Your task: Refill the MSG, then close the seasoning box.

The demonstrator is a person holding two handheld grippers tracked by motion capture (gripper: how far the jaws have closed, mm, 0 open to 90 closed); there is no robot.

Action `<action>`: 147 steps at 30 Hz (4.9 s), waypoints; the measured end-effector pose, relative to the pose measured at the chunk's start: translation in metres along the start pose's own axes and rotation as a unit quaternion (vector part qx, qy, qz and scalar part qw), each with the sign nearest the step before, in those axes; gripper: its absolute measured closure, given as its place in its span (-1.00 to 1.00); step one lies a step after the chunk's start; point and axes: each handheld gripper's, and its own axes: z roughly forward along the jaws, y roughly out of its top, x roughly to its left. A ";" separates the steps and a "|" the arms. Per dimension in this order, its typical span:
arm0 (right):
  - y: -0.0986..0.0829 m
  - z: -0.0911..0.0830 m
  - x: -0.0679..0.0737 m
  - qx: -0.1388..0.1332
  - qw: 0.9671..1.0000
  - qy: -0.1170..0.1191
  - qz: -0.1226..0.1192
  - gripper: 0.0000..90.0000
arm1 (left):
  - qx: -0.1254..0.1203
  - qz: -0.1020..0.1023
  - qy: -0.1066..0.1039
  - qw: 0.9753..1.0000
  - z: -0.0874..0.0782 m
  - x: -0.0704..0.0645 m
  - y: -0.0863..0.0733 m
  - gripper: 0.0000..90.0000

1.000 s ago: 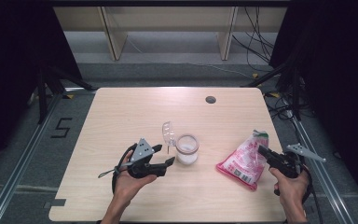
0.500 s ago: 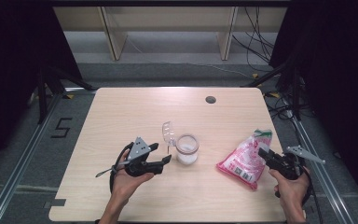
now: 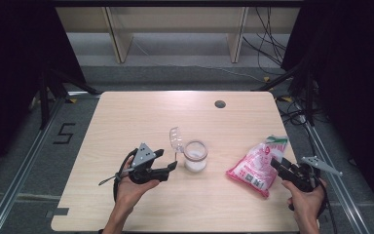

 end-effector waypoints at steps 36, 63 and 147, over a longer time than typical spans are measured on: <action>-0.024 -0.023 0.073 0.038 0.990 0.067 -0.122 -0.09 | -0.001 -0.008 0.008 1.000 0.002 0.009 -0.002 -0.19; -0.049 -0.035 0.099 0.079 0.976 0.110 -0.171 -0.11 | -0.011 0.048 -0.001 0.999 0.007 0.010 0.002 0.96; -0.061 -0.039 0.106 0.102 0.973 0.126 -0.165 -0.13 | -0.029 0.068 -0.051 0.996 0.016 -0.007 0.032 0.85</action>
